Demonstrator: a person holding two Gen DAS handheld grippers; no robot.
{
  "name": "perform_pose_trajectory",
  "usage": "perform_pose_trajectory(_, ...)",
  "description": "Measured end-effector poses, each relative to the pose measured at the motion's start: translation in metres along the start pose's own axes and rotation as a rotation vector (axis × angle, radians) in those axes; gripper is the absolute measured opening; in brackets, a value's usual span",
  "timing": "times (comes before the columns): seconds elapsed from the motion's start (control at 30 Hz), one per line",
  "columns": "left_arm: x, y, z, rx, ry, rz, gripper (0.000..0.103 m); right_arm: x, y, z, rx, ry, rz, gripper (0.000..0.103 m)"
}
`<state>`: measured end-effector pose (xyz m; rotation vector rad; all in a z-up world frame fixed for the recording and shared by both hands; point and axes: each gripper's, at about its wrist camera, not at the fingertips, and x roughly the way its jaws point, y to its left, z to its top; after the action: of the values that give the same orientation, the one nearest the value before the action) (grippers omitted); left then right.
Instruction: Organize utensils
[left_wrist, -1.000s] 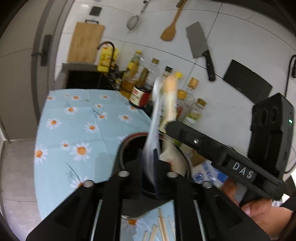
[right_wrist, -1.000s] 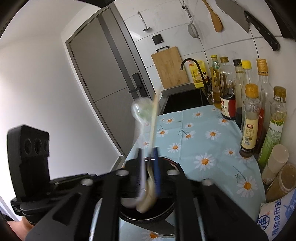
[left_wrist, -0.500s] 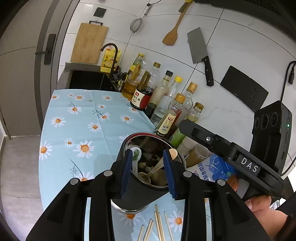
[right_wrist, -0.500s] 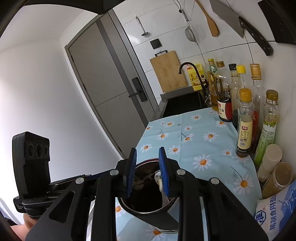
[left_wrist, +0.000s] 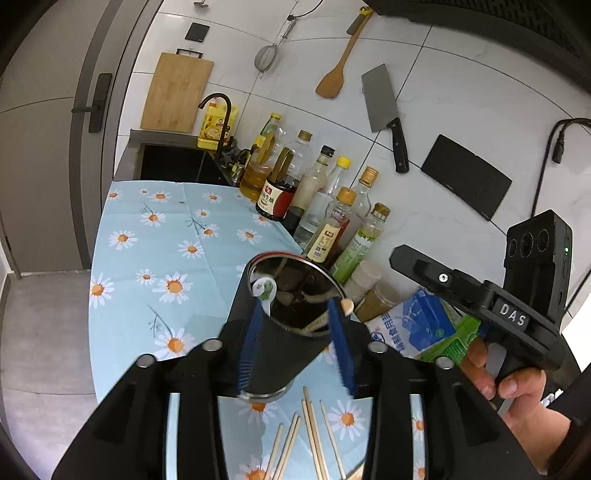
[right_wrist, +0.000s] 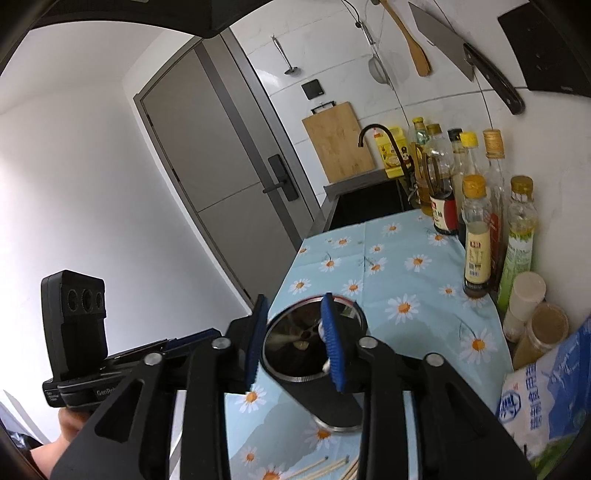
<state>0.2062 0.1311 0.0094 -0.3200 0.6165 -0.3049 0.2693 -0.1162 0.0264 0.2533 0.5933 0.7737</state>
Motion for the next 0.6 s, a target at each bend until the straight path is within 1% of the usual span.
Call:
perform_pose_trajectory(0.1,-0.007,0.002,-0.008,-0.001,0.021,0.003,0.039,-0.011,0.000,-0.007,0.014,0.025,-0.002,0.038)
perform_pose_trajectory(0.2,-0.009,0.005,-0.020,-0.002,0.065,0.014,0.039,-0.019,-0.003,-0.016,0.024,0.036,-0.043,0.038)
perform_pose_trajectory(0.3,-0.007,0.006,-0.032,0.003,0.110,0.026,0.039,-0.024,-0.007,-0.027,0.050,0.073,-0.052,0.038)
perform_pose_trajectory(0.37,-0.003,0.006,-0.042,0.007,0.155,0.030,0.039,-0.025,-0.010,-0.034,0.066,0.105,-0.071,0.039)
perform_pose_trajectory(0.4,-0.002,0.006,-0.047,0.012,0.174,0.033,0.039,-0.025,-0.011,-0.039,0.077,0.123,-0.076,0.043)
perform_pose_trajectory(0.47,0.003,0.005,-0.058,0.026,0.220,0.040,0.039,-0.025,-0.015,-0.048,0.098,0.163,-0.078,0.043)
perform_pose_trajectory(0.6,0.018,0.004,-0.084,0.056,0.348,0.050,0.039,-0.021,-0.023,-0.070,0.162,0.253,-0.070,0.043)
